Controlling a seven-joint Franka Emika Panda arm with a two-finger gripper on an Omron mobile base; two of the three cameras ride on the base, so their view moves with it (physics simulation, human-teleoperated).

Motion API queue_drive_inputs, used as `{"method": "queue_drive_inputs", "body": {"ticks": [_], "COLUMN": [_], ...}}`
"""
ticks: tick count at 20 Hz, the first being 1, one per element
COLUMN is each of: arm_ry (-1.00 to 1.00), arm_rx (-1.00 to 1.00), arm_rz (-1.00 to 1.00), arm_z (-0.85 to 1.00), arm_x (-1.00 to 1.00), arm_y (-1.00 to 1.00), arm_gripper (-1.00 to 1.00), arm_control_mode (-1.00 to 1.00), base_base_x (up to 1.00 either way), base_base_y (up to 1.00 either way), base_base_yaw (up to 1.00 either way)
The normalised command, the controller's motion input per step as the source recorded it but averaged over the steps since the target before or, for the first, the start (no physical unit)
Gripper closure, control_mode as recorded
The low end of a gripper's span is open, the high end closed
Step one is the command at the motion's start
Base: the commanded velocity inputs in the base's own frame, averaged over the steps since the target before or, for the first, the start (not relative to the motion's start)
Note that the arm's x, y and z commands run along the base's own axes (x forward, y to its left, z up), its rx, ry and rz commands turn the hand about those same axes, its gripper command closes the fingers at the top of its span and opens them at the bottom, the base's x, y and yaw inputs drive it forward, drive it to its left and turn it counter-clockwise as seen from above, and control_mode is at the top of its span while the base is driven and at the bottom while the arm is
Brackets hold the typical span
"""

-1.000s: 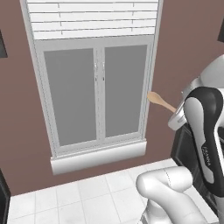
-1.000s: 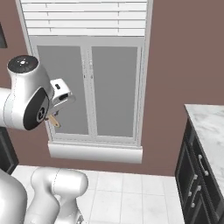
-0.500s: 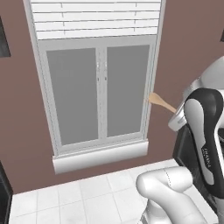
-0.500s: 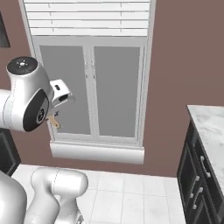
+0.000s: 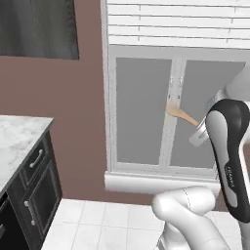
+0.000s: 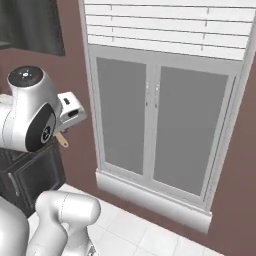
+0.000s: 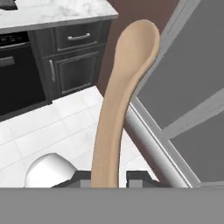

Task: Organize the utensils by type. Pick up the wooden spoons from the counter and place them in the open cabinet. Then pick up the metallic utensils from the counter and place them in the open drawer.

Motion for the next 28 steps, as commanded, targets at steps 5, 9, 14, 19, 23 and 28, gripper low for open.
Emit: {"method": "queue_drive_inputs", "body": {"ticks": [5,9,14,19,23,28], "arm_ry": [0.0,0.0,0.0,0.0,0.0,0.0], "arm_rx": [0.0,0.0,0.0,0.0,0.0,0.0], "arm_rz": [0.0,0.0,0.0,0.0,0.0,0.0], "arm_z": [0.0,0.0,0.0,0.0,0.0,0.0], "arm_x": [0.0,0.0,0.0,0.0,0.0,0.0], "arm_y": [0.0,0.0,0.0,0.0,0.0,0.0], "arm_gripper": [1.0,1.0,1.0,1.0,1.0,1.0], "arm_control_mode": [1.0,1.0,1.0,1.0,1.0,1.0], "base_base_x": [0.68,0.72,0.64,0.57,0.76,0.87], "base_base_y": [0.0,0.0,0.0,0.0,0.0,-0.21], "base_base_yaw": [0.58,0.55,0.65,0.78,0.84,0.68]}}
